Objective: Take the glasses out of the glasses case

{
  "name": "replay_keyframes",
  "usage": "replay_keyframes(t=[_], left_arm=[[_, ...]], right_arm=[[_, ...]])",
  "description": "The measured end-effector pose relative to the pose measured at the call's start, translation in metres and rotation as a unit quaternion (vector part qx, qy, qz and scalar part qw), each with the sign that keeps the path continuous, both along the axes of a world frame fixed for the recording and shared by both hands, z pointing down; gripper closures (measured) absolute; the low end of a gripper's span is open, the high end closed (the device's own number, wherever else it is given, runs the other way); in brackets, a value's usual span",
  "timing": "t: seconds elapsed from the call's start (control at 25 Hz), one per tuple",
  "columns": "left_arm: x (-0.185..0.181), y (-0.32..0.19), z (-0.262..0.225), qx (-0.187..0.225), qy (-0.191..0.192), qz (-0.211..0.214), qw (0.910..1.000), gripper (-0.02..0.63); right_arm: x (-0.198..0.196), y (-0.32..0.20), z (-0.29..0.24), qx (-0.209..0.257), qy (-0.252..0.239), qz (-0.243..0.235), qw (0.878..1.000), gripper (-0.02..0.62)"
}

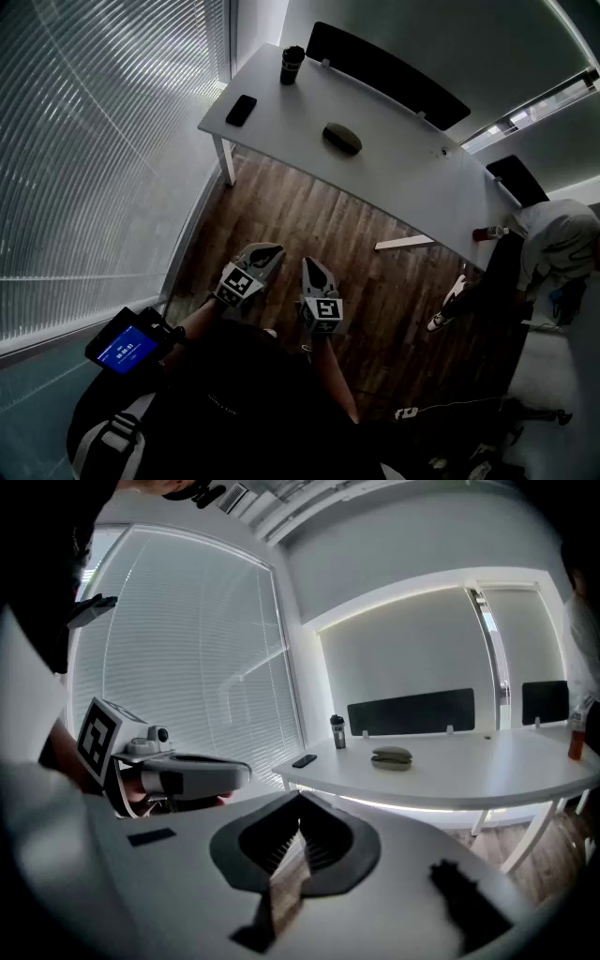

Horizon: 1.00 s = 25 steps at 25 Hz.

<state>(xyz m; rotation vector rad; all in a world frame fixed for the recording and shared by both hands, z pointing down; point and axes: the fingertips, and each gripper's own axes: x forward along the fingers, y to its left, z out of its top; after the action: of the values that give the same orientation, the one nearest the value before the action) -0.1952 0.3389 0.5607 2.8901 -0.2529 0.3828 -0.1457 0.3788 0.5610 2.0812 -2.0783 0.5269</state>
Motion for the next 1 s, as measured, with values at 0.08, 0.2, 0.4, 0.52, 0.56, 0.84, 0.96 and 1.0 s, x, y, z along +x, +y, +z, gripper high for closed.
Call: replay_keyframes(t=[0.08,0.2,0.4,0.52,0.56,0.84,0.96,1.0], left_arm=[[0.002,-0.001,0.002,0.008,0.001,0.002,1.0000,0.598],[0.004,-0.003,-0.008,0.003,0.007,-0.001,1.0000,0.598],[0.017,-0.059,0.001,-0.007,0.013,0.016,0.9998,0.598],[0.021,-0.081,0.004,-0.001,0.017,0.025,0.9995,0.598],[0.022,-0.087,0.005,-0.002,0.019,0.027,0.9994,0.598],[0.024,-0.140,0.008,-0.021,0.034,0.018,0.9990,0.598],[0.027,-0.146,0.011,-0.027,0.033,0.020,0.9989,0.598],[0.028,-0.149,0.013,-0.028,0.032,0.021,0.9989,0.598]], right_arm=[[0.002,0.000,-0.005,-0.001,-0.003,0.009,1.000,0.591],[0.004,-0.004,-0.015,-0.004,-0.005,0.020,1.000,0.591],[0.017,-0.055,0.002,-0.026,0.008,0.036,0.999,0.591],[0.023,-0.076,-0.002,-0.027,0.015,0.044,0.999,0.591],[0.026,-0.081,-0.004,-0.027,0.019,0.048,0.998,0.591],[0.044,-0.108,0.000,-0.050,0.034,0.079,0.995,0.591],[0.047,-0.114,-0.007,-0.047,0.046,0.079,0.995,0.591],[0.048,-0.118,-0.008,-0.045,0.050,0.078,0.995,0.591]])
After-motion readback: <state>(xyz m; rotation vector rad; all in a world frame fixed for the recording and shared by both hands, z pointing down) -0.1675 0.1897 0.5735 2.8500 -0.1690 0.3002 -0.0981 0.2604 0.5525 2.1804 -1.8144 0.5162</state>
